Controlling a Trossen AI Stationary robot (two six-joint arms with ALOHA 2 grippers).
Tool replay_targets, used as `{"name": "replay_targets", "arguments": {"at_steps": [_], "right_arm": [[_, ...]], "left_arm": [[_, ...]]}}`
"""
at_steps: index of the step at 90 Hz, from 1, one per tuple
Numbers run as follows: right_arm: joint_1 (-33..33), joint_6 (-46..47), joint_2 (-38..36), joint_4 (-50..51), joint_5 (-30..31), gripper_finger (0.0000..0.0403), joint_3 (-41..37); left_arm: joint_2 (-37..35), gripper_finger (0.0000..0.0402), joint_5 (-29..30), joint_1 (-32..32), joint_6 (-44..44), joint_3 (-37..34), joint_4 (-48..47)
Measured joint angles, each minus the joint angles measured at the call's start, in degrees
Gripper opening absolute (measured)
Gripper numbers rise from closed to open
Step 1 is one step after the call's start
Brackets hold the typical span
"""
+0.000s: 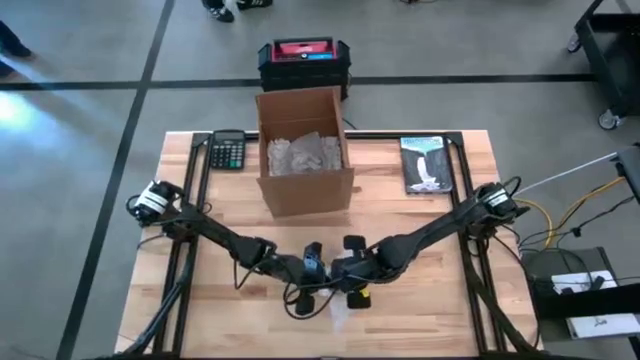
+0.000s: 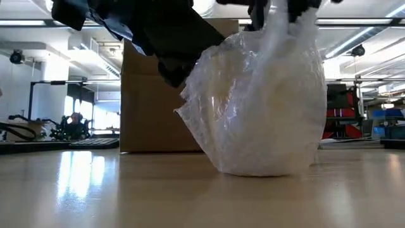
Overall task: Wrap mug
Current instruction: Wrap the yellow mug with the transparent bubble wrap
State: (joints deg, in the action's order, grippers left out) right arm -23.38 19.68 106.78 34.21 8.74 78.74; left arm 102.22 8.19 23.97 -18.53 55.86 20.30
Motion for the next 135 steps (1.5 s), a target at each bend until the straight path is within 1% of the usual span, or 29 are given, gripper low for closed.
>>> {"name": "replay_targets", "arguments": {"at_steps": [8, 27, 40, 47, 52, 63, 68, 74, 80, 91, 104, 112, 122, 135], "right_arm": [[0.0, 0.1, 0.0, -3.7, -0.2, 0.0002, -1.7], [0.0, -0.2, 0.2, -3.9, -1.1, 0.0002, -1.3], [0.0, -0.3, 0.1, -3.7, -1.3, 0.0002, -1.3], [0.0, -0.2, -0.7, -2.6, -1.7, 0.0002, -1.3], [0.0, -0.2, -2.1, -0.7, -3.0, 0.0002, -1.2], [0.0, 1.0, -5.4, 5.0, -6.8, 0.0002, 2.1], [-0.2, 1.5, -7.2, 4.3, -8.6, 0.0002, 2.8], [-0.4, 1.4, -7.6, 1.2, -10.9, 0.0002, 3.0], [-0.6, 0.9, -7.0, -0.2, -12.0, 0.0002, 2.5], [-0.6, 1.0, -2.7, -1.9, -12.3, 0.0002, 1.3], [-0.3, 1.7, 2.3, -0.8, -7.1, 0.0002, 1.1], [0.2, 1.3, 4.3, -0.6, -7.0, 0.0002, 1.4], [0.5, 1.1, 4.5, 0.3, -8.3, 0.0002, 2.2], [0.3, -0.3, 1.9, 5.2, -9.2, 0.0002, 5.6]], "left_arm": [[-0.7, 0.0, 0.0, 0.0, 0.0, 0.2, -0.8], [-2.1, 0.0, 0.1, 0.1, 0.0, 3.2, -0.3], [0.8, 0.0, 0.3, -0.1, -0.1, 2.9, -2.3], [2.5, 0.0, 1.2, -0.3, -1.8, 2.8, -2.0], [3.3, 0.0, 1.4, -0.4, -2.7, 2.8, -1.6], [3.8, 0.0, 1.5, -0.4, -3.0, 2.8, -1.8], [3.5, 0.0, 1.5, -0.4, -3.0, 2.7, -1.9], [3.1, 0.0, 1.4, -0.4, -3.0, 2.7, -1.8], [2.6, 0.0, 1.4, -0.4, -2.5, 2.6, -2.2], [2.0, 0.0, 1.4, -0.5, -1.7, 2.5, -2.3], [2.0, 0.0, 1.4, -0.5, -1.5, 2.6, -2.0], [2.0, 0.0, 1.5, -0.5, -1.5, 2.6, -2.0], [1.9, 0.0, 1.5, -0.5, -1.5, 2.6, -1.9], [1.9, 0.0, 1.4, -0.5, -1.5, 2.6, -2.1]]}}
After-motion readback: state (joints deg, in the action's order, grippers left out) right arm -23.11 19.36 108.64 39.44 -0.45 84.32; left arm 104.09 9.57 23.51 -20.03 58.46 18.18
